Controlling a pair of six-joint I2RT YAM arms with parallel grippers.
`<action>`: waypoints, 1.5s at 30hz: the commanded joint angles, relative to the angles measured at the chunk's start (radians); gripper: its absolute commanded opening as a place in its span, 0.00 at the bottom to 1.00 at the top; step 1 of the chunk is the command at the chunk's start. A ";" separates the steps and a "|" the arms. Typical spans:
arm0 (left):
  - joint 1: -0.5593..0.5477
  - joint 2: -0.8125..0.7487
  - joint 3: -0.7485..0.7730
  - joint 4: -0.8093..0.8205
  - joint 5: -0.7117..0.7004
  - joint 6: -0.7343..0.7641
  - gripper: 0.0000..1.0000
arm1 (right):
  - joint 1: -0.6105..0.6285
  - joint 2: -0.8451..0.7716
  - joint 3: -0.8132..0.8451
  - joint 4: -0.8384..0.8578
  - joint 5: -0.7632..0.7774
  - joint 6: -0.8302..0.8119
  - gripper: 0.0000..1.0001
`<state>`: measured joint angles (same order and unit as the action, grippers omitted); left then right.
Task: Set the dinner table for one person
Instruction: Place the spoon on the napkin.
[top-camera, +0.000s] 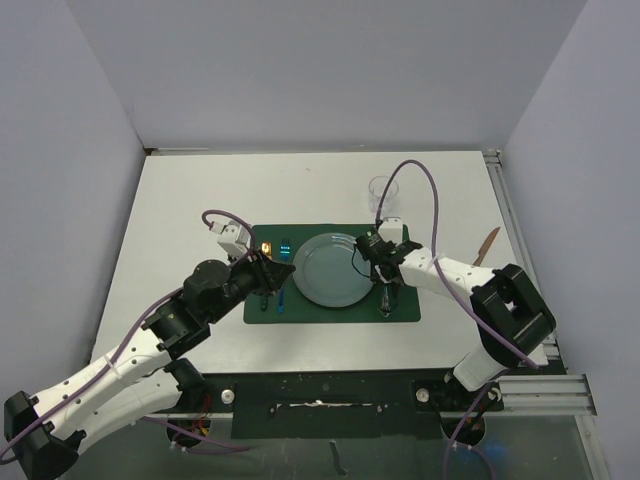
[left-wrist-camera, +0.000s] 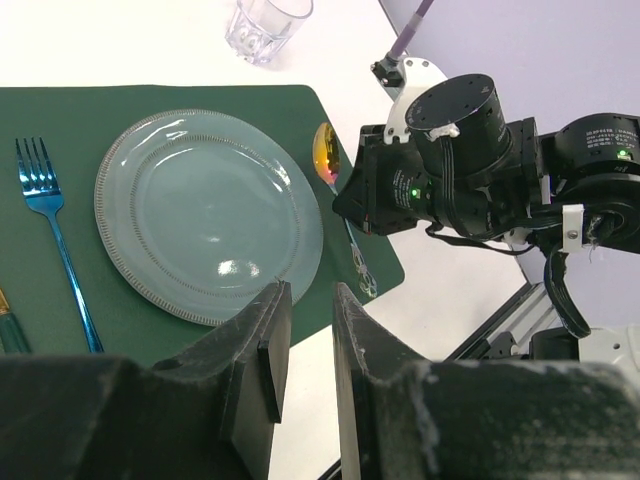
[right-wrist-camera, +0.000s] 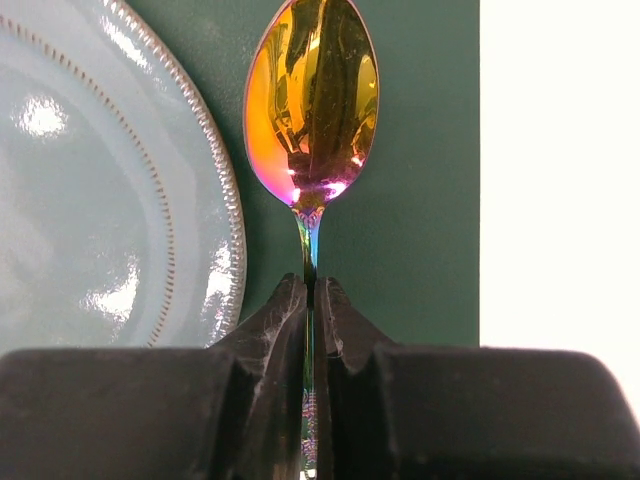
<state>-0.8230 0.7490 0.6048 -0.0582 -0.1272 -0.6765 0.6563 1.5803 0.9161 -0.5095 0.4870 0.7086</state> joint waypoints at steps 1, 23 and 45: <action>-0.005 -0.010 0.012 0.058 0.013 -0.016 0.20 | -0.003 -0.008 0.061 0.006 0.093 0.018 0.00; -0.005 -0.049 0.030 0.000 -0.020 0.007 0.20 | -0.072 0.140 0.133 0.081 0.063 -0.053 0.00; -0.005 -0.046 0.024 -0.008 -0.036 0.011 0.21 | -0.091 0.201 0.158 0.112 0.005 -0.092 0.00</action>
<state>-0.8230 0.7055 0.6048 -0.0925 -0.1509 -0.6861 0.5747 1.7657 1.0325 -0.4339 0.4885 0.6285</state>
